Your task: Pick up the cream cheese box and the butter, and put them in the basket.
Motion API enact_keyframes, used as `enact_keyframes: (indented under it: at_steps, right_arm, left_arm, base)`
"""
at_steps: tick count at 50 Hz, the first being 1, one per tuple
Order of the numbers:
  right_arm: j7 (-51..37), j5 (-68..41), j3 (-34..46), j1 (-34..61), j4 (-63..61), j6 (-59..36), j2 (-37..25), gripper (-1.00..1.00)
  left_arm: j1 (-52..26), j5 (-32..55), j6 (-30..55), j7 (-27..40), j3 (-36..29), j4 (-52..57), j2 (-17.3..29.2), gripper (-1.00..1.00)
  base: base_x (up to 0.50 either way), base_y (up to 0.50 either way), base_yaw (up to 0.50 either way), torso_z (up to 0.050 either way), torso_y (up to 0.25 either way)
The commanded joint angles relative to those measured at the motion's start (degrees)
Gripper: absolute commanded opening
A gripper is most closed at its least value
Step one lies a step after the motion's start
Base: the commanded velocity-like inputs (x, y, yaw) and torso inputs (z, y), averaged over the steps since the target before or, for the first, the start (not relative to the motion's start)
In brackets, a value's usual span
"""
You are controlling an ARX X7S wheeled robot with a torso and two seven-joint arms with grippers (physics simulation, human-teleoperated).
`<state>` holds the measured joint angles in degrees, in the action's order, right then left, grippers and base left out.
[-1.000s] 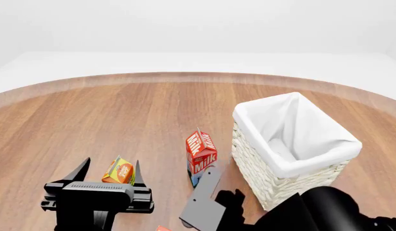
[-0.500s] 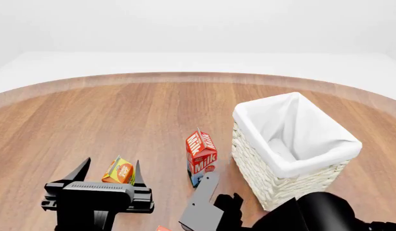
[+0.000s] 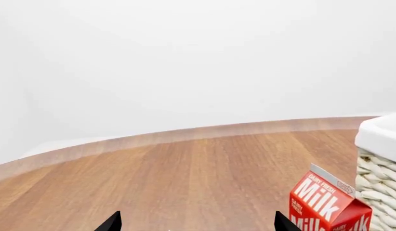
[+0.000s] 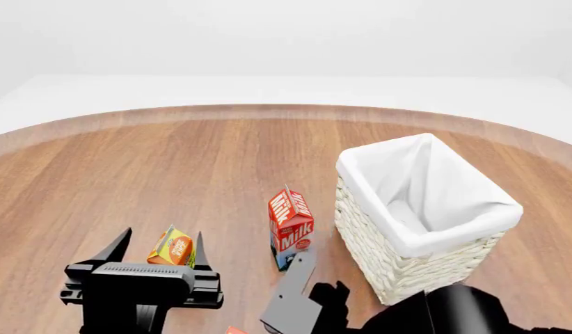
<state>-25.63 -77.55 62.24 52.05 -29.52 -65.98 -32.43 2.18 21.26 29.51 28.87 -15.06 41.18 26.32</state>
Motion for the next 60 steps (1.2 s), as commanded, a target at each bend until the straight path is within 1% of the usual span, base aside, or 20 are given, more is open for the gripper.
enact_keyframes:
  at_steps: [1,15,36,60]
  right_arm:
    - [2.5,2.6,1.1,-0.6,0.3,1.3,-0.2,1.00]
    - [4.7,4.8,2.9,-1.3,-0.1,2.2,-0.1,1.00]
    - [8.6,13.2,7.0,-4.3,6.2,6.0,0.4,1.00]
    - [10.8,16.3,10.3,-4.8,6.3,6.8,0.9,1.00]
  left_arm:
    - [-0.1,0.3,0.3,0.2,0.0,0.4,0.1,1.00]
    - [-0.1,0.3,-0.2,0.2,-0.2,0.0,0.3,1.00]
    - [-0.3,0.3,-0.1,0.5,-0.6,-0.1,0.4,1.00]
    - [-0.4,0.7,0.0,0.7,-0.8,0.1,0.7,1.00]
  base:
    - [0.00,0.00,0.00,0.000,0.000]
    - [0.00,0.00,0.00,0.000,0.000]
    - [0.00,0.00,0.00,0.000,0.000]
    - [0.00,0.00,0.00,0.000,0.000]
